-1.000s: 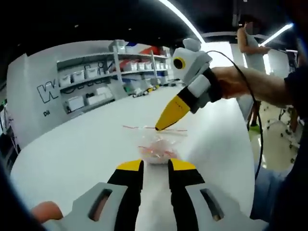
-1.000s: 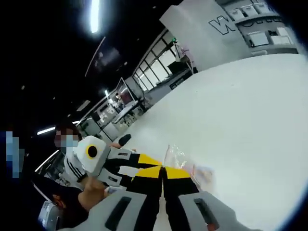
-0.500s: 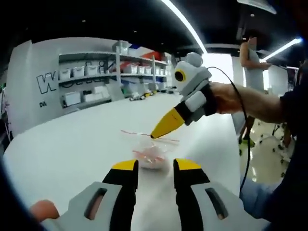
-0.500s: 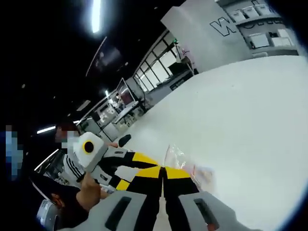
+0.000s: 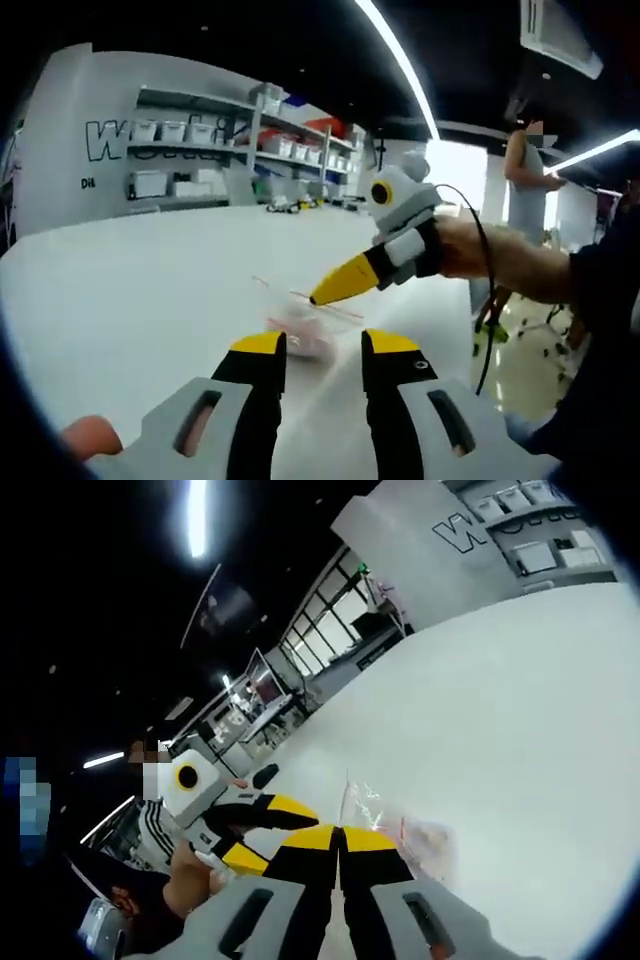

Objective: Open the resealable bag by pulling the two sides of the seal apart until the entire bag opening is separated and visibly accessible.

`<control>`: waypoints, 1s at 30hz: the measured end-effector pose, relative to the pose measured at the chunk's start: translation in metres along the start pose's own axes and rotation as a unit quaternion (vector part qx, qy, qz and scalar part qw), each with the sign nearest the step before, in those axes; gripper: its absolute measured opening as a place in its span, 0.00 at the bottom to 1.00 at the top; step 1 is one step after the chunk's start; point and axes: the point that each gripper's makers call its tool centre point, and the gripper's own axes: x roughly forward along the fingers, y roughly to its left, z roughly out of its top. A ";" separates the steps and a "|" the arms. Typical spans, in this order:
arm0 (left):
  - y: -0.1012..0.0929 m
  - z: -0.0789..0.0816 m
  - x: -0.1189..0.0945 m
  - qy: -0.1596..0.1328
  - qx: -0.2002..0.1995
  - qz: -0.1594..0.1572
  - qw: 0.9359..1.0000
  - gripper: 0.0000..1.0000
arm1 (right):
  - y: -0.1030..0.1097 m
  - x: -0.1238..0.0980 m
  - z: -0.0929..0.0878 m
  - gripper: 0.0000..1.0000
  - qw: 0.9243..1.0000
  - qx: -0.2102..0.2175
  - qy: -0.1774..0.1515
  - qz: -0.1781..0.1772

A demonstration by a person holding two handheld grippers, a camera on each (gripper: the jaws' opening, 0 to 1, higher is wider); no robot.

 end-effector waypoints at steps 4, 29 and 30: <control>0.001 0.000 -0.002 0.000 -0.005 0.003 1.000 0.30 | 0.001 0.002 0.001 0.00 1.000 0.004 -0.001 0.006; 0.012 0.001 0.016 -0.028 -0.143 -0.024 0.989 0.25 | -0.005 0.001 0.005 0.00 1.000 -0.013 -0.001 0.002; 0.013 0.000 0.017 -0.027 -0.147 -0.025 0.988 0.25 | -0.005 0.000 0.006 0.00 1.000 -0.013 -0.001 0.002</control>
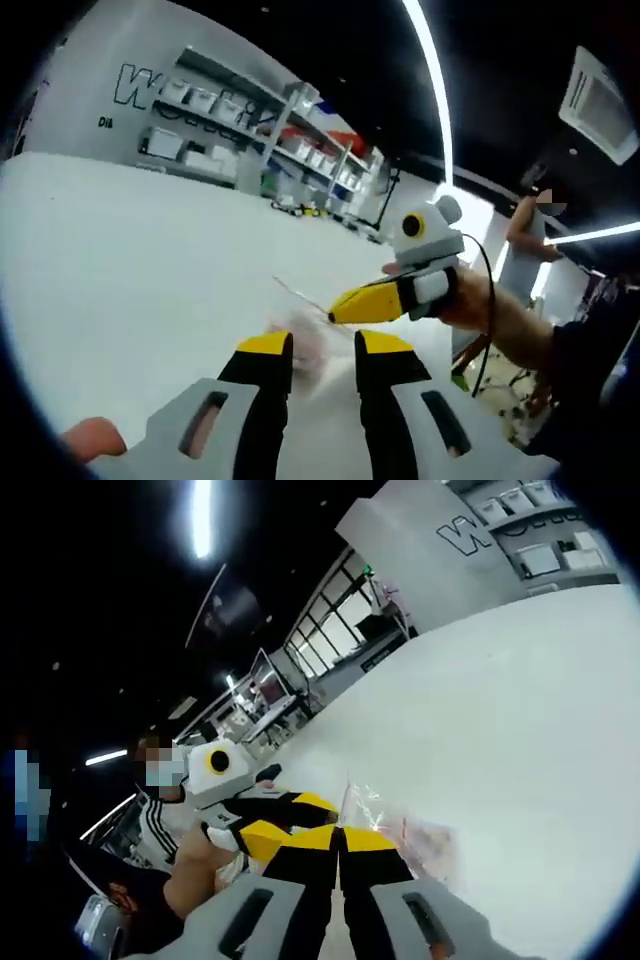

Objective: Open the resealable bag by pulling the two sides of the seal apart until the entire bag opening is separated and visibly accessible.

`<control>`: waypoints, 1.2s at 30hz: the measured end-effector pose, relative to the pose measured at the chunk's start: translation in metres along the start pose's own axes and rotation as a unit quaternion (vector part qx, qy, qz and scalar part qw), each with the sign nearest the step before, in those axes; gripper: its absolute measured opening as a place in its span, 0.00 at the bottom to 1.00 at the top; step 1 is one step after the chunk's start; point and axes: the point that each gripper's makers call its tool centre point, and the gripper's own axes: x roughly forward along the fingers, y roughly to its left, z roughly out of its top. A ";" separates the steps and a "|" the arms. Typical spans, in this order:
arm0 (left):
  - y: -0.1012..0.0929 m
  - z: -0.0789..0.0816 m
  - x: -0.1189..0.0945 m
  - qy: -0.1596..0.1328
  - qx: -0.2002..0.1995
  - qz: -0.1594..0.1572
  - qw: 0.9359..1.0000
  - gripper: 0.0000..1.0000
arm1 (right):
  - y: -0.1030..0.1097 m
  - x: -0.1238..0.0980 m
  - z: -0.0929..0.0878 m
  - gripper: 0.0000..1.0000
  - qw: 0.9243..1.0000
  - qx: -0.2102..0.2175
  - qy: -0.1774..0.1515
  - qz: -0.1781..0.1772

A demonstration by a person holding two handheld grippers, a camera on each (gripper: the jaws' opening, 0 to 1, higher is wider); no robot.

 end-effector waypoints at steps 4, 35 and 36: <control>0.000 0.000 0.002 -0.002 -0.006 -0.003 1.000 0.25 | 0.000 -0.001 0.000 0.00 1.000 -0.002 0.000 -0.001; -0.005 -0.001 0.007 -0.010 -0.064 -0.032 0.997 0.18 | 0.006 0.003 -0.007 0.00 0.999 -0.051 0.016 -0.009; -0.004 -0.001 0.007 -0.010 -0.065 -0.035 0.997 0.18 | 0.006 0.003 -0.007 0.00 0.998 -0.053 0.017 -0.010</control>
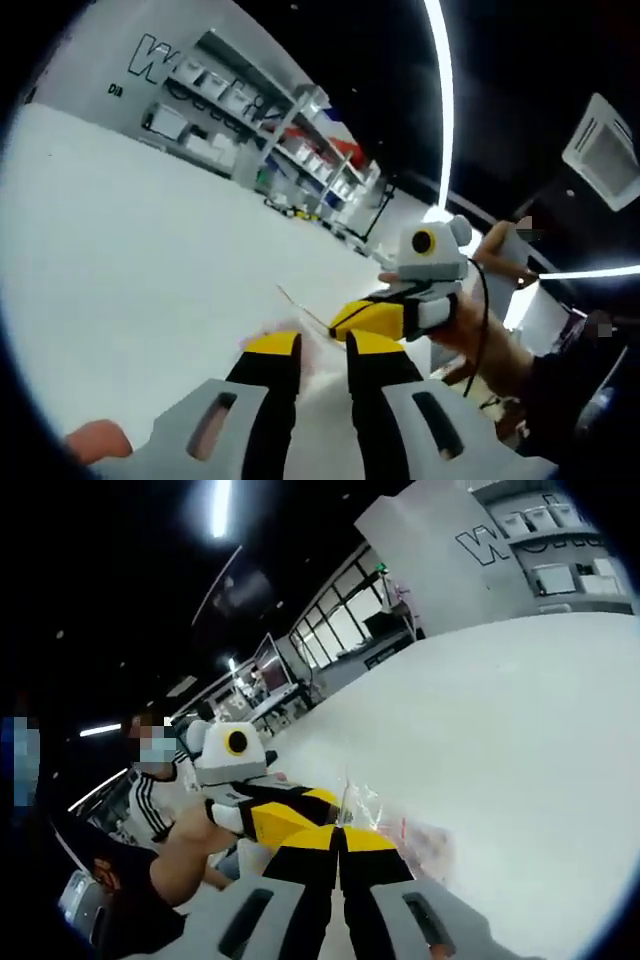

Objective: Open the resealable bag by pulling the two sides of the seal apart until the entire bag opening is separated and visibly accessible.

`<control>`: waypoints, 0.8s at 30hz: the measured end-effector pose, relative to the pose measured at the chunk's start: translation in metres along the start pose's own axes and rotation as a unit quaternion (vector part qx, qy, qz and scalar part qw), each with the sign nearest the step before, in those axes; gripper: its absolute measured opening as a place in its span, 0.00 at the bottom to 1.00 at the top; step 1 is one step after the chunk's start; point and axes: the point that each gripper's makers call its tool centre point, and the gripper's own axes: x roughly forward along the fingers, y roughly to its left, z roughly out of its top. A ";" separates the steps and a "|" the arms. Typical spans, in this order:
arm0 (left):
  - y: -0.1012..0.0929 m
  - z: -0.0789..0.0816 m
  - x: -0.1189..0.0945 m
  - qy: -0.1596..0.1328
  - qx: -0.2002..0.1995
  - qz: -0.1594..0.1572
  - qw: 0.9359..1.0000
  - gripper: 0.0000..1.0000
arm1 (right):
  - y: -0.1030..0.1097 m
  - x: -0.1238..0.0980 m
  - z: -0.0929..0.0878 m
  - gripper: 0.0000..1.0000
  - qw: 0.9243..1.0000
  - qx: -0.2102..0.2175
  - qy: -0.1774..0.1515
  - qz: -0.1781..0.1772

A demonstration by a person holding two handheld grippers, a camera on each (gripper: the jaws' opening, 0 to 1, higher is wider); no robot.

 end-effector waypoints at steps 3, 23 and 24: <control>-0.001 -0.001 0.000 0.000 -0.007 -0.005 1.000 0.17 | 0.000 0.000 0.000 0.00 1.000 -0.001 0.001 0.000; 0.006 -0.006 0.000 0.002 -0.030 -0.010 1.000 0.12 | 0.000 -0.001 -0.003 0.00 1.000 0.001 0.004 0.003; 0.006 -0.005 0.000 0.002 -0.031 -0.010 0.999 0.12 | 0.001 -0.001 -0.003 0.00 1.000 0.000 0.004 0.003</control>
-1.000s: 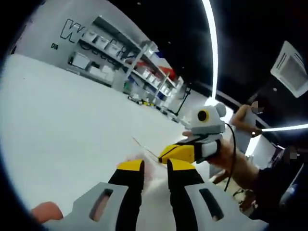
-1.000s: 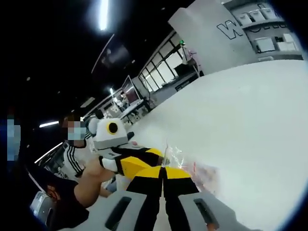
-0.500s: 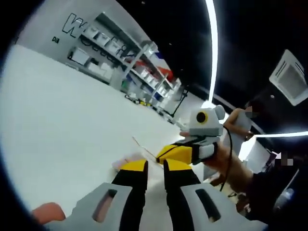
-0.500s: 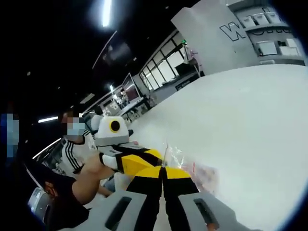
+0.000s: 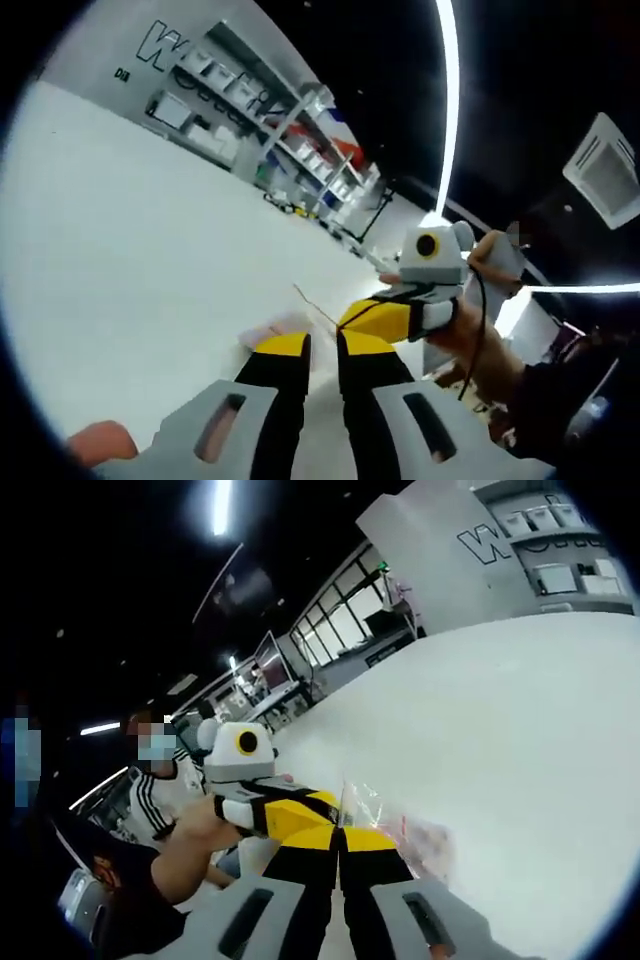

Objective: Open the resealable bag by pulling the two sides of the seal apart until the entire bag opening is separated and visibly accessible.

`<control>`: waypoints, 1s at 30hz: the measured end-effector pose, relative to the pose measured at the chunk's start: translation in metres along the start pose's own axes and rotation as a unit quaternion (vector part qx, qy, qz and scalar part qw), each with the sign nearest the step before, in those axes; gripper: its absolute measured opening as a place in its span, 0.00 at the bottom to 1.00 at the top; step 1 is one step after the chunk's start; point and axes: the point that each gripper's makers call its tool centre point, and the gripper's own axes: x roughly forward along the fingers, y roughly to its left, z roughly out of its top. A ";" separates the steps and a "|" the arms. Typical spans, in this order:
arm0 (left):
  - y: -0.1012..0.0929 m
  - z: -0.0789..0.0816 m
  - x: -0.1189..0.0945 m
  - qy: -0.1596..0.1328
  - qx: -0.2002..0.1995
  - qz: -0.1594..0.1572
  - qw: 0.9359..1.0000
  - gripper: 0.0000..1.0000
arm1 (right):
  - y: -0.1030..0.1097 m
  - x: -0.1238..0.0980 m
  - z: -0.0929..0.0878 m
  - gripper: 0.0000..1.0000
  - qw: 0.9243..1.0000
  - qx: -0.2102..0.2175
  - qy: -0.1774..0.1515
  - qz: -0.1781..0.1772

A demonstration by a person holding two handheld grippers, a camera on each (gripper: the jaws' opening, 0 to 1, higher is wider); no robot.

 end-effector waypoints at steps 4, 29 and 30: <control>-0.001 -0.001 0.001 0.000 -0.002 -0.003 1.000 0.10 | 0.002 0.001 -0.002 0.00 1.000 -0.001 0.003 0.001; -0.007 -0.002 0.000 -0.003 -0.002 -0.019 1.000 0.03 | -0.002 0.001 -0.001 0.00 1.000 0.006 -0.009 -0.007; -0.008 -0.002 -0.001 -0.003 -0.006 -0.021 1.000 0.03 | -0.002 0.001 -0.001 0.00 1.000 0.007 -0.009 -0.006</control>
